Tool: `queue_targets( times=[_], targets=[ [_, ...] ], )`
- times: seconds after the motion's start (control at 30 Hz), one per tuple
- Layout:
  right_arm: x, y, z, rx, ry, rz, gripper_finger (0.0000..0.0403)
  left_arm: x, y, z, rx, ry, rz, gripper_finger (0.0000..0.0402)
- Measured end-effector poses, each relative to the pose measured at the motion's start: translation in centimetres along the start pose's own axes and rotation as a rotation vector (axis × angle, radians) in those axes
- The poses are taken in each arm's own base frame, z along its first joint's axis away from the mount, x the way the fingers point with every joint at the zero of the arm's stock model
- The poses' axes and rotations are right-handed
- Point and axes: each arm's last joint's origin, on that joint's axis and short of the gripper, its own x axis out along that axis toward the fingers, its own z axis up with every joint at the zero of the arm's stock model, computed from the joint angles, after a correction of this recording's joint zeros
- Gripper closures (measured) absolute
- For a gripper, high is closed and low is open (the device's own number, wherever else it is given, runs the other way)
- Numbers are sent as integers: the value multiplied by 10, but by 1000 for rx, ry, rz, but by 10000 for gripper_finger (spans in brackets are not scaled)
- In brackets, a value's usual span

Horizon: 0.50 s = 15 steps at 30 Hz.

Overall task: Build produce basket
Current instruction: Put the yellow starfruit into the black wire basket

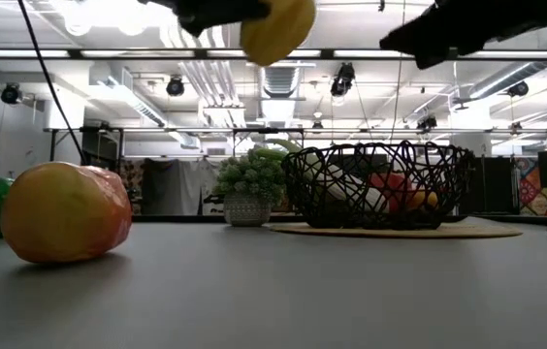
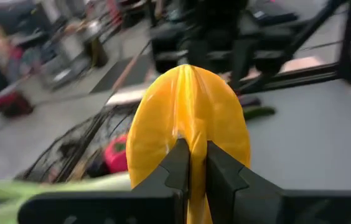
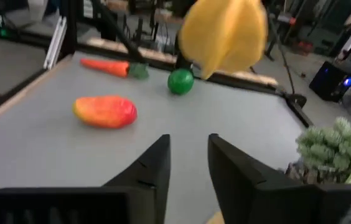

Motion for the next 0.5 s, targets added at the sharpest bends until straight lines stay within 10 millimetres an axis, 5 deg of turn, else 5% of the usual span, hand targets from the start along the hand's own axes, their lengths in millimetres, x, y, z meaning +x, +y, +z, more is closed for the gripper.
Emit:
queue_targets(
  times=[0.5],
  targets=[
    [-2, -3, 17, 32, -177, -28, 114, 37, -19, -15, 90, -133, -85, 390]
  ],
)
